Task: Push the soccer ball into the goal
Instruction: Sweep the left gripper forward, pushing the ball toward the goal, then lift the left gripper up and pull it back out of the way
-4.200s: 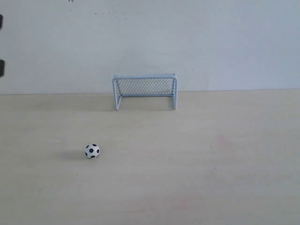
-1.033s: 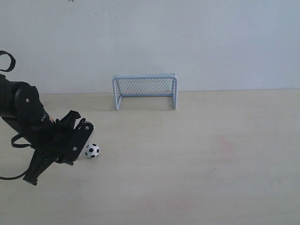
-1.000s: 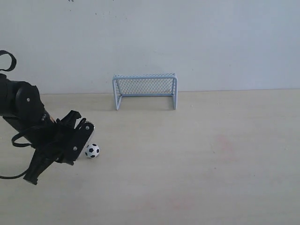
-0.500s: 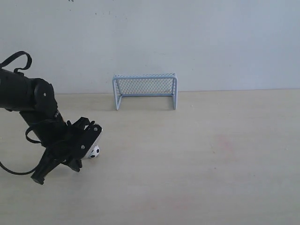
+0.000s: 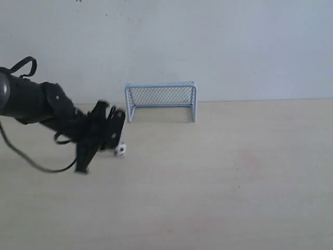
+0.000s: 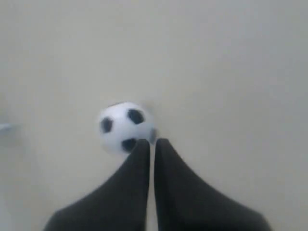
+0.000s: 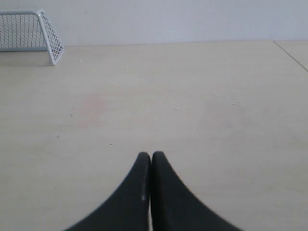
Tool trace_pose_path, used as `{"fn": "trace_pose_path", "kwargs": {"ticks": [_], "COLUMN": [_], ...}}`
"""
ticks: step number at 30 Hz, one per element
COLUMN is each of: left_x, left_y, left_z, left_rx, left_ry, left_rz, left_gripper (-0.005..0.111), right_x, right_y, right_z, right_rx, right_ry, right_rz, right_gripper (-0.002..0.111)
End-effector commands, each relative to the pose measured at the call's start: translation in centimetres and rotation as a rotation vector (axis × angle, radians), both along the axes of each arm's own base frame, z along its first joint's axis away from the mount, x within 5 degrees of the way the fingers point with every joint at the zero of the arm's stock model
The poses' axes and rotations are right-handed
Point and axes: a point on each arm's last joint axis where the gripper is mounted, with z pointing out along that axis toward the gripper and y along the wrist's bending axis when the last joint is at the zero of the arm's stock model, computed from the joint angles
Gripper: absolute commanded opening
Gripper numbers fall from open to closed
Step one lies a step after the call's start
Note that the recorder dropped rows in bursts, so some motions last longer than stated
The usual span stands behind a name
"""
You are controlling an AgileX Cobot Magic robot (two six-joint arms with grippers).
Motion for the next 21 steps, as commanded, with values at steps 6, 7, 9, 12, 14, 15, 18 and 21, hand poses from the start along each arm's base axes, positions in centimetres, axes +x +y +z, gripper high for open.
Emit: {"fn": "trace_pose_path", "kwargs": {"ticks": [6,7,9,12,14,15,18,21], "left_x": [1.1,0.4,-1.2,-3.1,-4.4,-5.0,-6.7,-8.7], "left_y": [-0.9,-0.6,0.0,0.8,1.3,1.6,2.1,2.5], "left_z": [16.3,17.1,18.8,20.1,20.3,20.4,19.6,18.4], "left_rx": [-0.353,-0.378,-0.431,-0.532,-0.603,-0.638,-0.699,-0.774], "left_ry": [-0.720,-0.726,-0.730,-0.698,-0.664,-0.646,-0.583,-0.488], "left_rz": [0.565,0.584,0.612,0.678,0.756,0.794,0.877,0.965], "left_gripper": [0.004,0.004,0.004,0.004,0.004,0.004,0.004,0.004], "right_x": [0.0,0.0,0.0,0.0,0.0,0.0,0.0,0.0], "right_y": [0.0,0.0,0.0,0.0,0.0,0.0,0.0,0.0], "right_z": [0.1,0.1,0.1,0.1,0.1,0.1,0.1,0.1], "right_rx": [-0.007,-0.007,-0.007,-0.007,-0.009,-0.009,-0.009,-0.009], "right_ry": [-0.009,-0.009,-0.009,-0.009,-0.009,-0.009,-0.009,-0.009], "right_rz": [-0.005,-0.005,-0.005,-0.005,-0.004,-0.004,-0.004,-0.004], "right_gripper": [0.000,0.000,0.000,0.000,0.000,0.000,0.000,0.000]}}
